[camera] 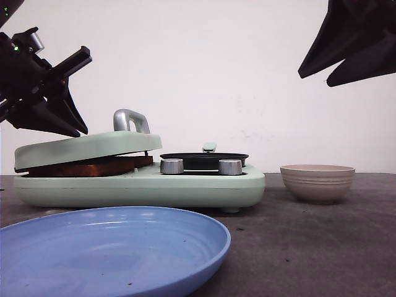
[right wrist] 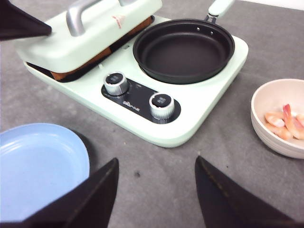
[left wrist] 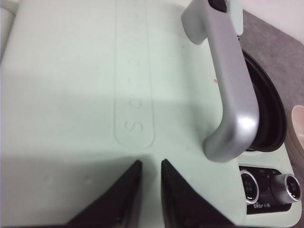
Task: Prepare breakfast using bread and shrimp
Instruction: 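Release the lid handle and raise the left gripper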
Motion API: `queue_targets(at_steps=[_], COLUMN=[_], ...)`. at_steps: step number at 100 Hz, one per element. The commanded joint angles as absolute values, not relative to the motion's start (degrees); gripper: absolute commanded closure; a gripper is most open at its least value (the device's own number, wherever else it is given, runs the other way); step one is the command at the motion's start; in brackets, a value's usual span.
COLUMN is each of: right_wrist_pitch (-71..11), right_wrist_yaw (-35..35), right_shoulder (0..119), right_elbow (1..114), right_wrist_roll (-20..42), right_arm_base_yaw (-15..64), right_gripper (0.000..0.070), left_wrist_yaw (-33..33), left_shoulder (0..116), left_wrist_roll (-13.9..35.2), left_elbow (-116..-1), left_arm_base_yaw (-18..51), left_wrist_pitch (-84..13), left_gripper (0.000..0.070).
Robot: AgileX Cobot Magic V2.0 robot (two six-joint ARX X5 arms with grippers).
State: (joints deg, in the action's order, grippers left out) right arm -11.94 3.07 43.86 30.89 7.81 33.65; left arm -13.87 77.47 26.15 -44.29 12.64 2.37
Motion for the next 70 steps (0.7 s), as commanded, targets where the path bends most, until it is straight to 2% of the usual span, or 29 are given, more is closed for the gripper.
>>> queue_targets(at_steps=[1,21,38,51,70], right_wrist_pitch=[-11.7,-11.5,-11.0,-10.3,-10.8], right_wrist_yaw=[3.0,3.0,3.0,3.0,3.0], right_shoulder=[44.1,44.1,43.9,43.3,40.9], right_elbow=[31.0,31.0,31.0,31.1,31.1], right_wrist_roll=[8.4,8.2,8.2,8.4,10.9], right_arm_base_yaw=[34.0,34.0,34.0,34.0,34.0], right_gripper=[0.0394,0.0394,0.0394,0.0394,0.0394], left_wrist_yaw=[-15.0,-19.0,-18.9,-15.7,-9.3], left_shoulder=[78.3,77.4,72.1,64.8,52.6], left_wrist_roll=[26.2,26.2,23.8,20.0,11.0], left_elbow=[-45.5,-48.0,-49.8,-49.9,-49.9], left_arm_base_yaw=[12.8,12.8,12.7,12.4,12.3], left_wrist_pitch=[3.1,2.7,2.4,0.4,-5.8], left_gripper=[0.0699,0.0699,0.0699,0.0698,0.0698])
